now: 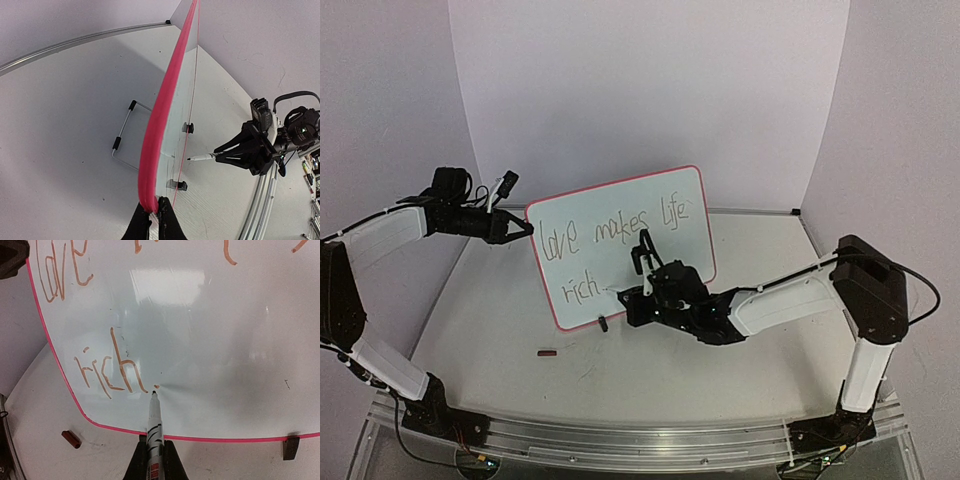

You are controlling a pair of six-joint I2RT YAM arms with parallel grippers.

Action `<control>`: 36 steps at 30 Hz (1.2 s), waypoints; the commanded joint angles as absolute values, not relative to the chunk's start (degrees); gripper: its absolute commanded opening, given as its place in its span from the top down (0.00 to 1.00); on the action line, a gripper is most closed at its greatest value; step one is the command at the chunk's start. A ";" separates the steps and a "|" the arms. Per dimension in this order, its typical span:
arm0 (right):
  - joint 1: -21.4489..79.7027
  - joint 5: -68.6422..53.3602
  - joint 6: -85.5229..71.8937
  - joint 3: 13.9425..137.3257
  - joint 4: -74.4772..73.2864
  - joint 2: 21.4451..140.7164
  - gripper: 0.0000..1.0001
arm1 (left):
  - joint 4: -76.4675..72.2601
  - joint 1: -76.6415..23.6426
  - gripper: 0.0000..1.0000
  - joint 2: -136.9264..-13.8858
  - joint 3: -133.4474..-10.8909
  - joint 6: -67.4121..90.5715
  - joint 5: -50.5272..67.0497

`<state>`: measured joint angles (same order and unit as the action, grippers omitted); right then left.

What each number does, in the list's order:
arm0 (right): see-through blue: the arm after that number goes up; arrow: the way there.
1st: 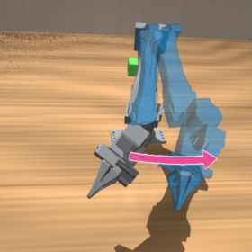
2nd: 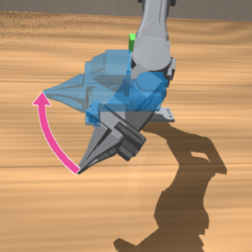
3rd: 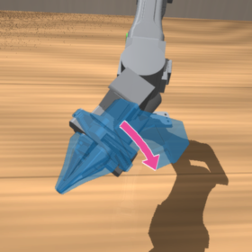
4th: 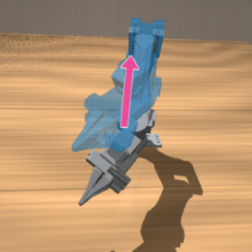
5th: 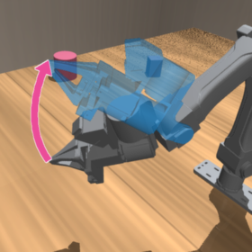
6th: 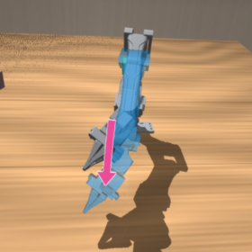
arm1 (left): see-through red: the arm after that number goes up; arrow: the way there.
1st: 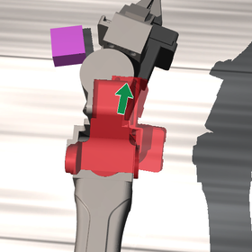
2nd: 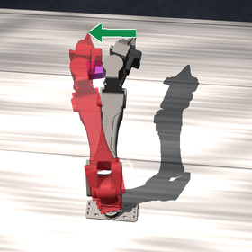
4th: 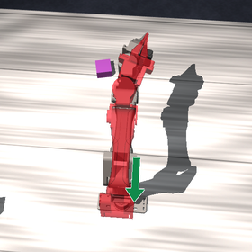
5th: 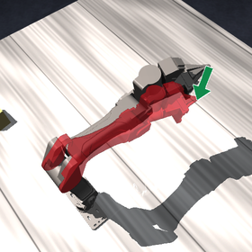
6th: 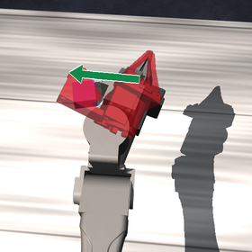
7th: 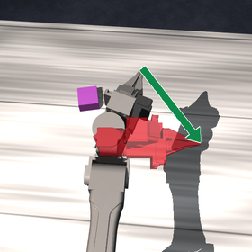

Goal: Write a sentence on the whiteboard
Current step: Write a sentence on the whiteboard, then pick up the pen cap from the center of the board.

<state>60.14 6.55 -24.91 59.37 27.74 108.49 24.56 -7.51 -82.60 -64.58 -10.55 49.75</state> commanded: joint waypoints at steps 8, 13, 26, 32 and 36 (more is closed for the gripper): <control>60.15 9.68 -21.81 56.10 30.33 95.60 1.00 | 28.67 -8.75 0.72 -81.94 -64.70 -13.19 43.13; 60.13 10.77 -21.80 54.93 29.54 92.93 1.00 | 29.69 -8.78 0.59 -80.22 -64.25 -13.25 41.17; 59.69 14.84 -20.23 54.06 21.38 87.08 1.00 | 28.46 -8.69 0.05 -73.25 -61.54 -8.11 33.02; 54.63 8.21 -21.44 50.34 18.43 81.97 1.00 | 24.21 -8.76 0.01 -67.08 -56.13 5.39 23.82; 49.57 2.13 -23.40 45.65 18.27 77.80 1.00 | 22.44 -8.90 0.01 -62.28 -50.37 13.62 22.60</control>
